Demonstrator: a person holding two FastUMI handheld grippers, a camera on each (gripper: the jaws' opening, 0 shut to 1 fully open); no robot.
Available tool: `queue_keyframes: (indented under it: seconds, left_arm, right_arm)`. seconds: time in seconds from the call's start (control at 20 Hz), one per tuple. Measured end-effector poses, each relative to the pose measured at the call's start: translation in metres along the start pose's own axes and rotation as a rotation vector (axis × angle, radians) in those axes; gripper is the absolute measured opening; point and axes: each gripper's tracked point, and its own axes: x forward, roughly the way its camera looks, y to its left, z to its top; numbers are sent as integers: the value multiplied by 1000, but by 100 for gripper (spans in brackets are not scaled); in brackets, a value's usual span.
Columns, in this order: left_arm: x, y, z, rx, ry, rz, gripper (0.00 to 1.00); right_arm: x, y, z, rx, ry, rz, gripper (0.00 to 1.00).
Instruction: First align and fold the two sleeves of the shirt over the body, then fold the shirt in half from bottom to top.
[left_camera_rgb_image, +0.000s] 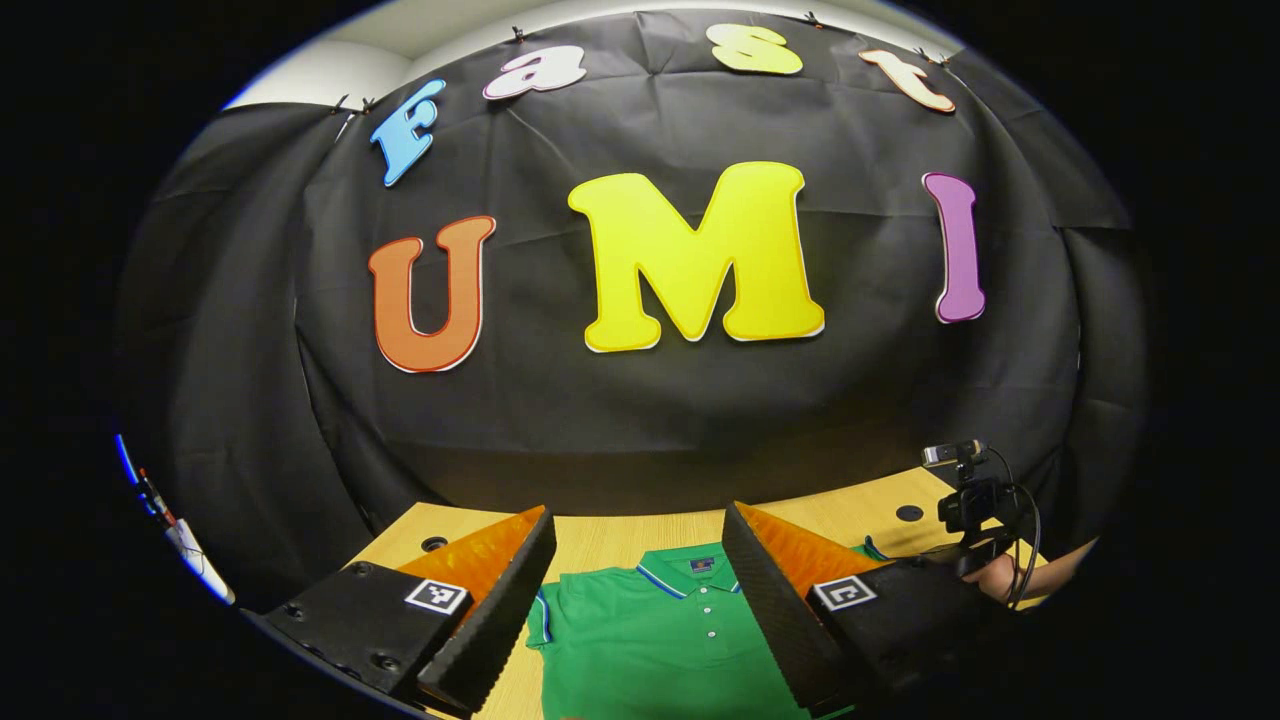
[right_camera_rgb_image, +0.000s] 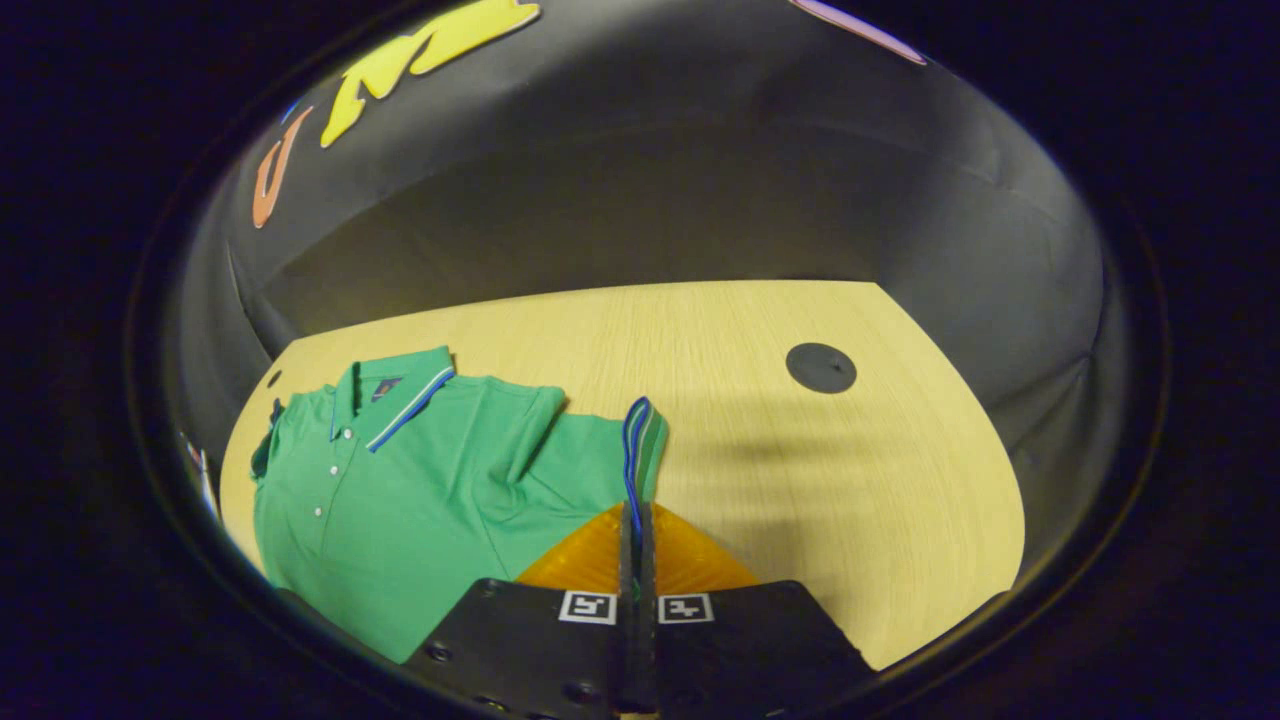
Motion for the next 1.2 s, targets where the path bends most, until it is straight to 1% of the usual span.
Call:
queue_keyframes:
  seconds: [0.05,0.25,0.35,0.5,0.65,0.9,0.95,1.0,1.1,1.2]
  left_arm:
    - [-1,3,0,0,0,2,100]
    - [-2,20,-6,-24,12,25,100]
    - [-4,29,-10,-44,16,38,100]
    - [-8,39,-17,-73,33,49,100]
    - [-13,53,-19,-86,31,64,100]
    - [-28,93,-31,-103,55,118,100]
    - [-32,102,-33,-103,61,132,100]
    - [-34,110,-36,-101,67,143,100]
    - [-35,124,-40,-93,70,156,100]
    - [-36,133,-42,-88,71,160,100]
  right_arm:
    - [-3,0,1,2,5,-5,0]
    - [-25,15,23,7,-39,3,0]
    - [-39,30,34,4,-56,7,0]
    - [-56,69,48,-13,-71,26,0]
    - [-62,117,54,-40,-71,43,0]
    - [-44,188,40,-66,-21,64,0]
    - [-39,199,35,-69,-11,66,2]
    - [-33,210,31,-65,7,70,0]
    - [-35,234,26,-48,27,112,6]
    - [-44,245,24,-58,17,131,39]
